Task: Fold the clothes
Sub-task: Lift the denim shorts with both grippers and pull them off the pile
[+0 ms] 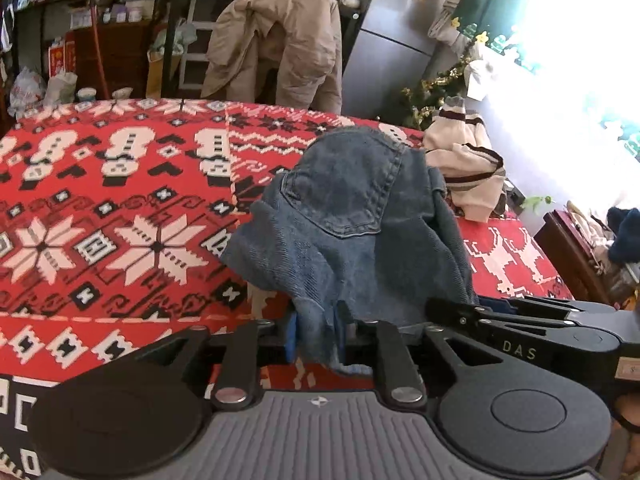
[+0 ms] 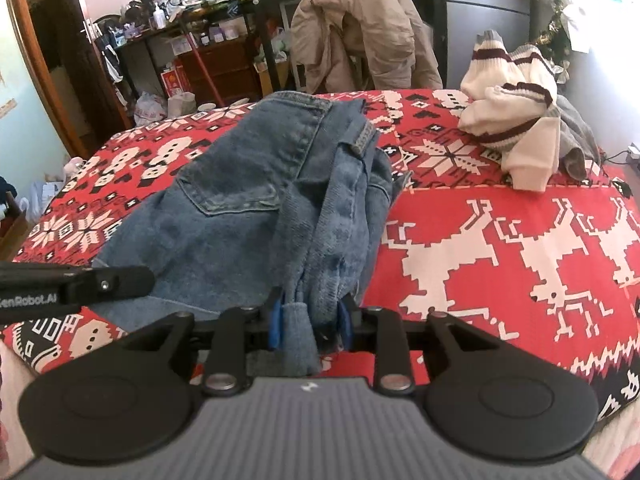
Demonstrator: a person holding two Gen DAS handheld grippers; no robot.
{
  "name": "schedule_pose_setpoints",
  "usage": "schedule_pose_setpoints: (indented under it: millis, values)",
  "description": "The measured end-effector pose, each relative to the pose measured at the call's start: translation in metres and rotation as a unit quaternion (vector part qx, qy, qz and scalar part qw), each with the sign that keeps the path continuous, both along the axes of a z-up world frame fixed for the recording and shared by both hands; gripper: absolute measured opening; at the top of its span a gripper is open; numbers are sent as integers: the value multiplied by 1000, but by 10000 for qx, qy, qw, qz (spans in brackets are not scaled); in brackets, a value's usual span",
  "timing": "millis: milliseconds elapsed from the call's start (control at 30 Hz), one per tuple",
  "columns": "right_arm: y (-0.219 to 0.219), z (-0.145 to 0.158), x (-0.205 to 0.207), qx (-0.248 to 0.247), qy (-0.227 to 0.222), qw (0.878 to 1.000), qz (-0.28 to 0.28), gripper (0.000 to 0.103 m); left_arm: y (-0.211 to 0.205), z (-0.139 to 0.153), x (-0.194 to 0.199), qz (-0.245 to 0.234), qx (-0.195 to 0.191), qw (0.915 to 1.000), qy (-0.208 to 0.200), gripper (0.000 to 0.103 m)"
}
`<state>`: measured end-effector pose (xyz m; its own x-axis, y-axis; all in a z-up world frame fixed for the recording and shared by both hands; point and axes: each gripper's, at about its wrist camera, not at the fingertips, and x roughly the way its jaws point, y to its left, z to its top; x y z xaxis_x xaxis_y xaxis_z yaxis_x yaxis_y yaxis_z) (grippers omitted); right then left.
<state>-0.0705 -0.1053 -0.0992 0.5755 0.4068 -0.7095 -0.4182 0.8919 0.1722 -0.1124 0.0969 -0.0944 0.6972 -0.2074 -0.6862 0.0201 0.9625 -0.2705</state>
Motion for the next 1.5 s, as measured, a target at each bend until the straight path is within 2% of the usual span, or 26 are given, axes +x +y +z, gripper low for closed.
schedule_pose_setpoints:
  millis: [100,433,567,633,767,833,967,1067,1200,1300,1400,1467,1500]
  values:
    - [-4,1,1,52,12,10000,-2,33,-1,5,-4,6,51,10000,-9,24]
    - [-23,12,0,284,28,9995,-139,44,-5,26,-18,72,121,9997,-178,26]
    - [-32,19,2,417,-46,9990,-176,45,-16,32,-25,-22,142,9997,-218,30]
    - [-35,21,4,473,-75,9987,-167,45,-25,34,-20,-171,76,9996,-199,36]
    - [-40,22,8,555,-112,9983,-170,45,-41,29,-9,-523,-172,9983,-171,39]
    - [-41,19,11,539,-90,9983,-211,45,-47,28,0,-583,-177,9980,-153,39]
    - [-41,14,16,507,-47,9983,-292,45,-54,23,20,-654,-381,9971,-74,39]
    - [-38,10,20,441,-36,9985,-306,45,-55,19,39,-636,-582,9962,-72,48]
    - [-37,0,29,371,28,9987,-337,45,-60,11,64,-593,-628,9962,-134,52]
    - [-38,-5,34,364,109,9985,-401,45,-69,3,79,-502,-213,9985,-14,48]
    - [-37,-7,35,337,106,9986,-392,45,-65,-5,86,-492,-330,9982,91,46]
    - [-35,-7,37,314,49,9988,-372,47,-62,-11,90,-482,-407,9979,164,35]
    - [-33,-8,38,290,16,9989,-365,47,-62,-13,92,-492,-432,9976,204,26]
